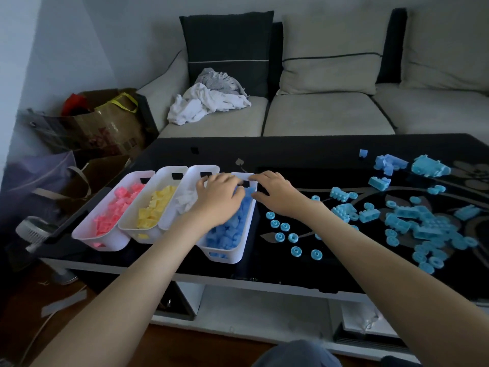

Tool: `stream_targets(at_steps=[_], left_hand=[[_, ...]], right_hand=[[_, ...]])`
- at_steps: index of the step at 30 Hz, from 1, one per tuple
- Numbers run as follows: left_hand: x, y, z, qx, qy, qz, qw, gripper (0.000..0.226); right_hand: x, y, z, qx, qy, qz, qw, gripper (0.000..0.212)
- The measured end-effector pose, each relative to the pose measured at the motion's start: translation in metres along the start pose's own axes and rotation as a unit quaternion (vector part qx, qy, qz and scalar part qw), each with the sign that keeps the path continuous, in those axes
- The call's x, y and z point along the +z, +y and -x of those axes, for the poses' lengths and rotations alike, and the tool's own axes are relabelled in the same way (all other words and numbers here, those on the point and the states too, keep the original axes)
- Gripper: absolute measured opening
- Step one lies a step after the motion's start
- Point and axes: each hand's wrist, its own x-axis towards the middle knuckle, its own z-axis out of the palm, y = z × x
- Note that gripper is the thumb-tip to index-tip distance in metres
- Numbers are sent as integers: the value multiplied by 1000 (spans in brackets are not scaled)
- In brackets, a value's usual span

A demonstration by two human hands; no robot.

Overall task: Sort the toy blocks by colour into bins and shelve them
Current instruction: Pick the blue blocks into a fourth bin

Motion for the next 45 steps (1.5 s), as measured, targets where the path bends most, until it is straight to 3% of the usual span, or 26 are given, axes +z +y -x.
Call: stream_targets(at_steps=[4, 9, 16, 19, 22, 26, 29, 32, 36, 41, 45], left_hand=[[4, 47, -32, 57, 2, -17, 998, 40], [26, 120, -70, 142, -71, 17, 987, 44], [71, 210, -132, 226, -113, 39, 967, 41], [95, 235, -157, 232, -132, 39, 963, 42], [113, 245, -192, 209, -140, 42, 967, 52], [125, 255, -231, 182, -166, 14, 969, 70], [133, 271, -244, 211, -192, 47, 957, 76], [140, 290, -253, 211, -182, 112, 954, 78], [157, 300, -268, 138, -163, 158, 964, 65], [171, 292, -280, 187, -176, 141, 956, 47], [165, 286, -271, 231, -166, 130, 950, 36]], right_hand=[[-27, 35, 9, 23, -13, 8, 1000, 37], [-59, 102, 36, 103, 1, 24, 994, 32], [-104, 216, 61, 222, 71, 62, 970, 52], [-109, 256, 62, 246, 17, 101, 964, 58], [-110, 278, 55, 220, -42, 124, 967, 42], [-116, 288, 46, 196, -58, 127, 971, 19], [-128, 293, 42, 203, -13, 105, 974, 9], [-144, 300, 32, 188, 109, 76, 973, 14], [-148, 316, 9, 230, 184, 21, 955, 19], [-123, 335, -12, 320, 122, 80, 936, 29], [-115, 333, -8, 300, 81, 107, 944, 29]])
